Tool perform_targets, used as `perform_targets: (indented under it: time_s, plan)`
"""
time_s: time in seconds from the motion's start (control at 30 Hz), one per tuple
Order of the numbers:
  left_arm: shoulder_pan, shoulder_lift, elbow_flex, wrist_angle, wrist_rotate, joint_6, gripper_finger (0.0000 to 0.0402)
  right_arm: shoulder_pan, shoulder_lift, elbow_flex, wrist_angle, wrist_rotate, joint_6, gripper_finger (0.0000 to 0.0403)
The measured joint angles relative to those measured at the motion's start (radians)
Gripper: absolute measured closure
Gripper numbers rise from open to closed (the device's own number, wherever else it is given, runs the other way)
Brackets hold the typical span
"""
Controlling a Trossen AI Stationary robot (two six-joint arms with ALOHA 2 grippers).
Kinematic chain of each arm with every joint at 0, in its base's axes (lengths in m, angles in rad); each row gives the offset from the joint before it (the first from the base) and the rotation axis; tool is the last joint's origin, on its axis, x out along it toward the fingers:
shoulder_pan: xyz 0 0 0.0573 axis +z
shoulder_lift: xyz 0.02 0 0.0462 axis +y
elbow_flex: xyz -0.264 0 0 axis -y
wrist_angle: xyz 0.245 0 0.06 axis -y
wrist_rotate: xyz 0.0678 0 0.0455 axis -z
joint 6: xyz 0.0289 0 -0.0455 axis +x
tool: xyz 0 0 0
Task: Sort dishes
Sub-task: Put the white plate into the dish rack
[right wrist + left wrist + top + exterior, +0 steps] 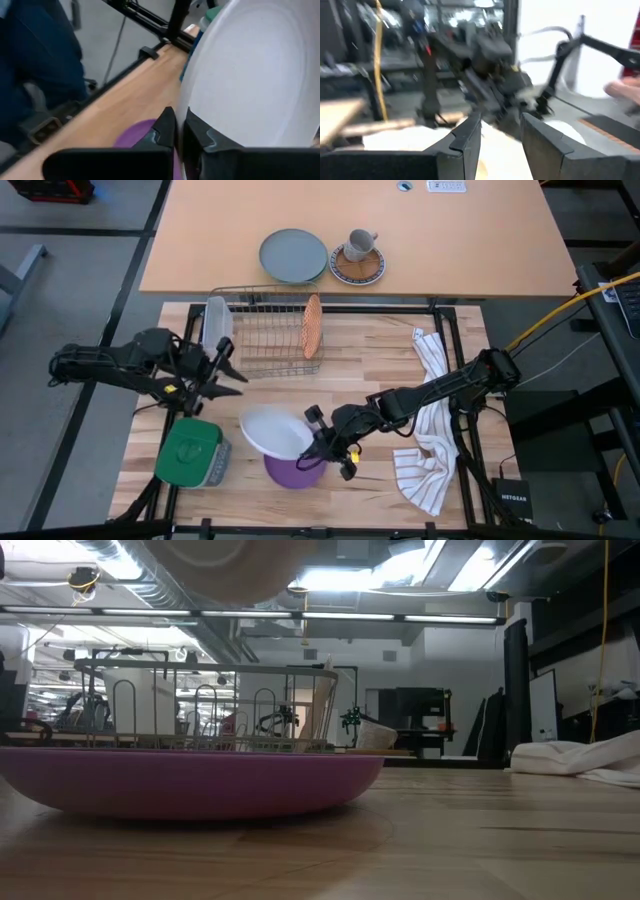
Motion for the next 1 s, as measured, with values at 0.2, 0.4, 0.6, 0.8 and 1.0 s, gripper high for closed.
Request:
perform_targets:
  time_s: [0.2,0.4,0.6,0.8,1.0]
  plan:
    - [0.0,-0.006,0.0,-0.152,0.082,-0.091,0.0274,0.0,0.0,0.0,-0.003,-0.11,0.101,0.0389]
    - [-0.012,0.045,0.0,-0.2,0.195,-0.186,0.0274,0.0,0.0,0.0,0.0,-0.127,0.144,0.0388]
    - [-0.083,0.119,0.0,-0.198,0.201,-0.19,0.0274,0.0,0.0,0.0,0.003,-0.127,0.152,0.0391]
    - [-0.169,0.16,0.0,-0.195,0.201,-0.177,0.0274,0.0,0.0,0.0,-0.002,-0.128,0.183,0.0387]
    - [-0.23,0.191,0.0,-0.187,0.108,-0.164,0.0274,0.0,0.0,0.0,-0.001,-0.128,0.183,0.0391]
